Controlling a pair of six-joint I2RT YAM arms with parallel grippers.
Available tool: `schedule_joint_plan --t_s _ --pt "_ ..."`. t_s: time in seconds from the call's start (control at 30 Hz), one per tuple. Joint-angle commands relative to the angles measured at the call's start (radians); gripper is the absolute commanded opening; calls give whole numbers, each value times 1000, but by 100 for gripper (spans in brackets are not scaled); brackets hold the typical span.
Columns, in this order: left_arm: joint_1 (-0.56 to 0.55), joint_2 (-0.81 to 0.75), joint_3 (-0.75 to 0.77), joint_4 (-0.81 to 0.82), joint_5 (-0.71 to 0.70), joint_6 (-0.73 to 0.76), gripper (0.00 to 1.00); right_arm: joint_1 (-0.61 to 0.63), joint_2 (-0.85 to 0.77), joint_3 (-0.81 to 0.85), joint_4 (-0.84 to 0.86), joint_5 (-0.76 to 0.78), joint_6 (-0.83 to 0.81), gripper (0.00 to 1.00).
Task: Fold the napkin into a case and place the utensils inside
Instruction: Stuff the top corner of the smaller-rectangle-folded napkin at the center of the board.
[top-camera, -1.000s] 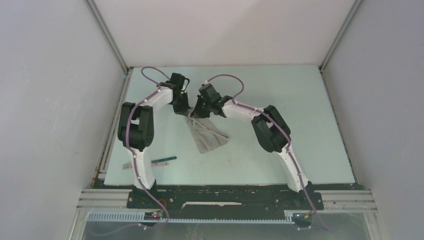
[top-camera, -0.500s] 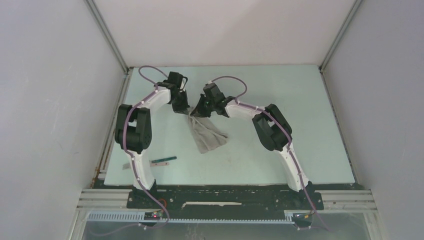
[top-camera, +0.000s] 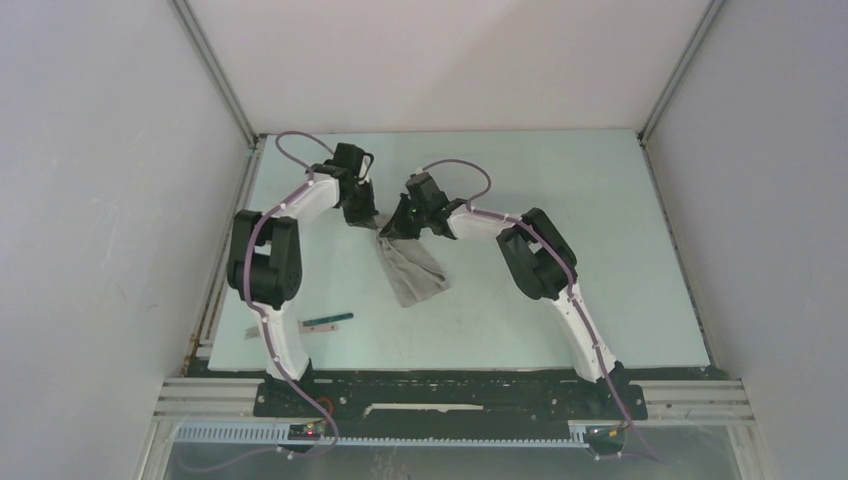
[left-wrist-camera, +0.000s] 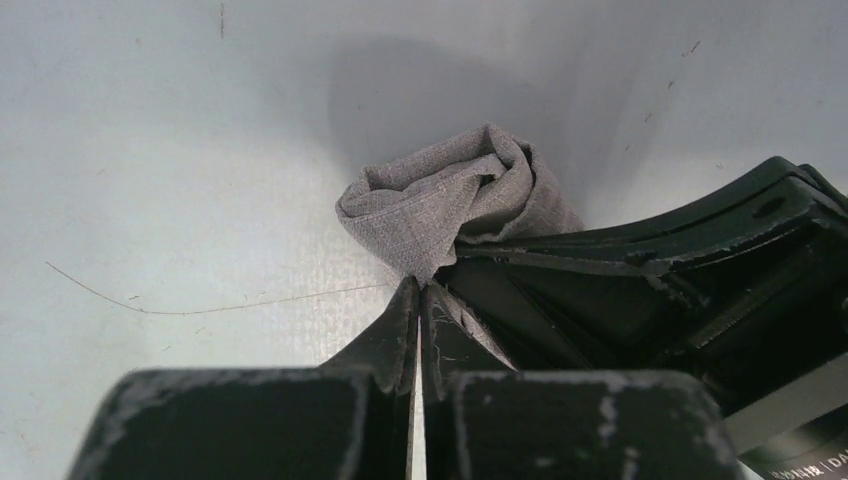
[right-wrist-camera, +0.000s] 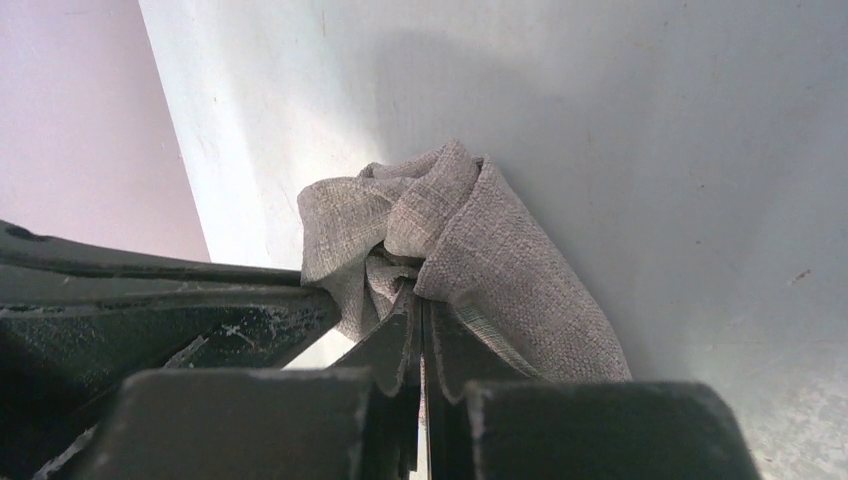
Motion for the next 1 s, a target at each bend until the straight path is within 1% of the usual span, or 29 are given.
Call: schedule_joint_plan --t_s 0.0,0.17,0.23,0.33,0.4,0.47,0.53,0.57,0.67,0.7,0.8,0.87,0.97 --pt "4 -70 -5 -23 41 8 0 17 29 17 44 70 8 0" --pt "7 -71 -32 -33 41 0 0 30 35 12 129 89 37 0" --pt "10 -65 -33 -41 51 -2 0 26 28 -29 230 79 52 1" --pt "15 -72 -42 -39 57 -11 0 3 37 -82 472 32 62 1" --pt "17 -80 -48 -40 42 -8 0 -3 24 -101 548 10 42 2" --pt "27 -91 -52 -41 23 -4 0 3 22 -88 528 3 10 9" --pt "43 -93 -58 -32 18 -8 0 3 42 -71 525 -38 10 12" --pt "52 -85 -54 -32 39 -9 0 -2 46 -86 556 -63 21 14" --pt "69 -79 -50 -31 55 -14 0 -7 38 -114 562 -128 47 27" --pt "72 -80 -47 -30 53 -12 0 -8 32 -116 546 -145 50 29" --pt "79 -80 -40 -30 57 -13 0 -6 -19 -159 474 -141 19 42" --pt "81 -83 -40 -29 56 -13 0 -6 -44 -160 374 -138 -10 44" --pt "80 -83 -44 -25 62 -13 0 -9 -74 -190 347 -137 -29 45"
